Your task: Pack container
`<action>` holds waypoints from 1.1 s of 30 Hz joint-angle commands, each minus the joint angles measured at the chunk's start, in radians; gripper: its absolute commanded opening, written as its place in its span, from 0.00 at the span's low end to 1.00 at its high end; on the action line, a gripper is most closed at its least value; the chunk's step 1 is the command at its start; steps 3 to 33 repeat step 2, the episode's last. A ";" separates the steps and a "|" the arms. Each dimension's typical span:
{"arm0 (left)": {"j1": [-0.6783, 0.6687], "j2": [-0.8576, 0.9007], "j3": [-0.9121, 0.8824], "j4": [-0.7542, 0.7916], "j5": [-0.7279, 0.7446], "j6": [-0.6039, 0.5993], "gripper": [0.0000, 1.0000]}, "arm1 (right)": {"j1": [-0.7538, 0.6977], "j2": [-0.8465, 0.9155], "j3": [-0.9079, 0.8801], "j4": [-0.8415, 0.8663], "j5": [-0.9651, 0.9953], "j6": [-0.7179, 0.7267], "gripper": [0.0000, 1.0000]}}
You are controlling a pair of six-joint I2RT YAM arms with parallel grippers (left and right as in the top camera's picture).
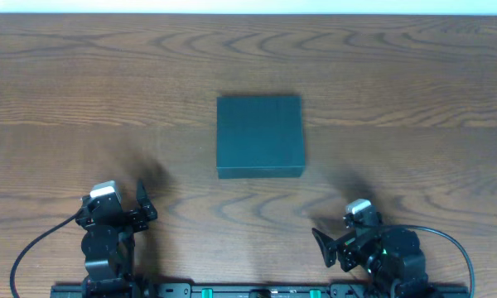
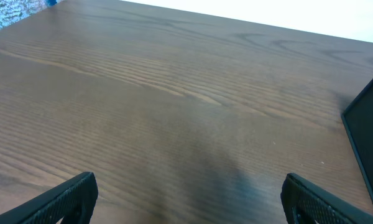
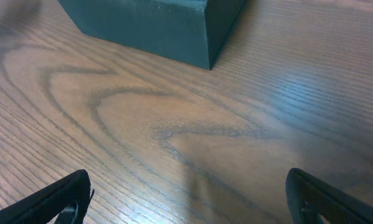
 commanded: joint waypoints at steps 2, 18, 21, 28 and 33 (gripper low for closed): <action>0.006 -0.006 -0.019 -0.006 -0.017 0.010 0.96 | 0.010 -0.008 -0.004 0.001 0.002 -0.019 0.99; 0.006 -0.006 -0.019 -0.006 -0.017 0.010 0.96 | 0.010 -0.008 -0.004 0.001 0.002 -0.019 0.99; 0.006 -0.006 -0.019 -0.006 -0.017 0.010 0.96 | 0.010 -0.008 -0.004 0.001 0.002 -0.019 0.99; 0.006 -0.006 -0.019 -0.006 -0.017 0.010 0.96 | 0.010 -0.008 -0.004 0.001 0.002 -0.019 0.99; 0.006 -0.006 -0.019 -0.006 -0.017 0.010 0.96 | 0.010 -0.008 -0.004 0.001 0.002 -0.019 0.99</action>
